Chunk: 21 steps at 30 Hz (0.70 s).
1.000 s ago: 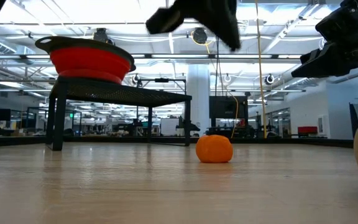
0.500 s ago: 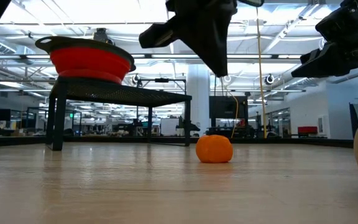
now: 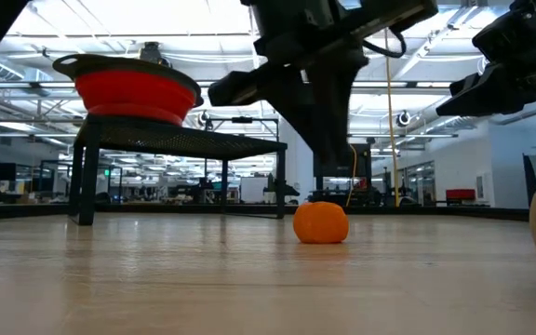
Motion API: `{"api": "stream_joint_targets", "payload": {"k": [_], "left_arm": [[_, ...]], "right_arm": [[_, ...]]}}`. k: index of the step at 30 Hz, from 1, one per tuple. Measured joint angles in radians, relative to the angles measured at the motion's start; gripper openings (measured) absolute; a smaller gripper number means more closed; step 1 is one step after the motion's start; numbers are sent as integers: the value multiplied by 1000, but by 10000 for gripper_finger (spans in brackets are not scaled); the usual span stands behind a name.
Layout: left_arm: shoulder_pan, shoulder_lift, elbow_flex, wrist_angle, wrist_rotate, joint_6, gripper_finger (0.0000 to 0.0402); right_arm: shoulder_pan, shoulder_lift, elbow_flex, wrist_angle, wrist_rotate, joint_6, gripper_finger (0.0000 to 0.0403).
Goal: Pick & Place Fruit
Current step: Put the orange into the red strainer bowl on the shelf
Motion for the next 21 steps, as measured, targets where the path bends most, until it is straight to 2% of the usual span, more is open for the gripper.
{"api": "stream_joint_targets", "payload": {"k": [13, 17, 21], "left_arm": [[1, 13, 2, 24, 0, 24, 263], [4, 43, 1, 26, 22, 3, 309], [6, 65, 1, 24, 45, -4, 334]], "right_arm": [[0, 0, 0, 2, 0, 0, 0], [0, 0, 0, 2, 0, 0, 0], [0, 0, 0, 5, 0, 6, 0]]}}
